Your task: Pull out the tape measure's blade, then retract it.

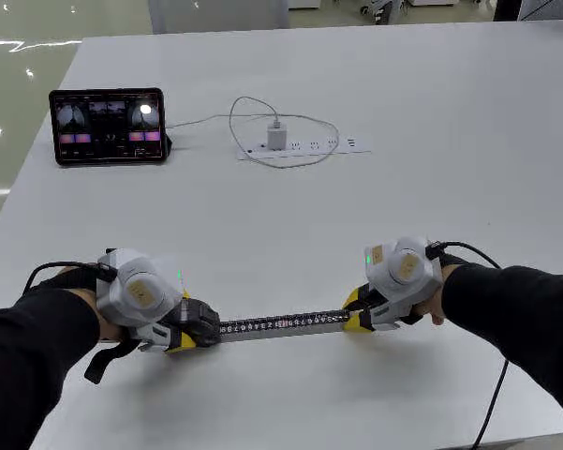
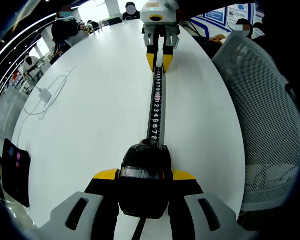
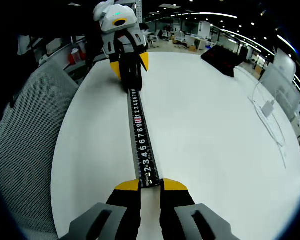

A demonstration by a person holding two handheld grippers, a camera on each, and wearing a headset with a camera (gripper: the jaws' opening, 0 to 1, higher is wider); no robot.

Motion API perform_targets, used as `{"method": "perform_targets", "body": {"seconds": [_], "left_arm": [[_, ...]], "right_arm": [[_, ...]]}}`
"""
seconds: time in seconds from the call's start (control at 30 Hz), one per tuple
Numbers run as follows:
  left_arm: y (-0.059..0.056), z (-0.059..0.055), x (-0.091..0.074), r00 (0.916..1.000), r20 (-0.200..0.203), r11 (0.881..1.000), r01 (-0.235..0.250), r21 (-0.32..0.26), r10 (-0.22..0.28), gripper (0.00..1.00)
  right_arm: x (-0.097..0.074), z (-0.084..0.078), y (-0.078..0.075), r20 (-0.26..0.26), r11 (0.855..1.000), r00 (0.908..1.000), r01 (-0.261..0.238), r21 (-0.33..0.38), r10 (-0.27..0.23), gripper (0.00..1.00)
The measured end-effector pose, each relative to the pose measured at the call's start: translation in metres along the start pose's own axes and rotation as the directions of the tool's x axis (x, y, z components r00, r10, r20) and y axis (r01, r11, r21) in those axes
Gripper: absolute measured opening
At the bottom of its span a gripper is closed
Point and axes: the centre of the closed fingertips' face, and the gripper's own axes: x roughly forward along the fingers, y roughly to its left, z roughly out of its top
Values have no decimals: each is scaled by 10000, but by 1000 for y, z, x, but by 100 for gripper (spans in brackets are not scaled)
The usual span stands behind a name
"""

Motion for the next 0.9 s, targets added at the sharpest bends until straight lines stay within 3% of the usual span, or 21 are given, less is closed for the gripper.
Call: {"method": "perform_targets", "body": {"seconds": [0.9], "left_arm": [[0, 0, 0, 10000, -7, 10000, -54, -31, 54, 32]], "right_arm": [[-5, -9, -3, -88, 10000, 10000, 41, 39, -41, 10]]}}
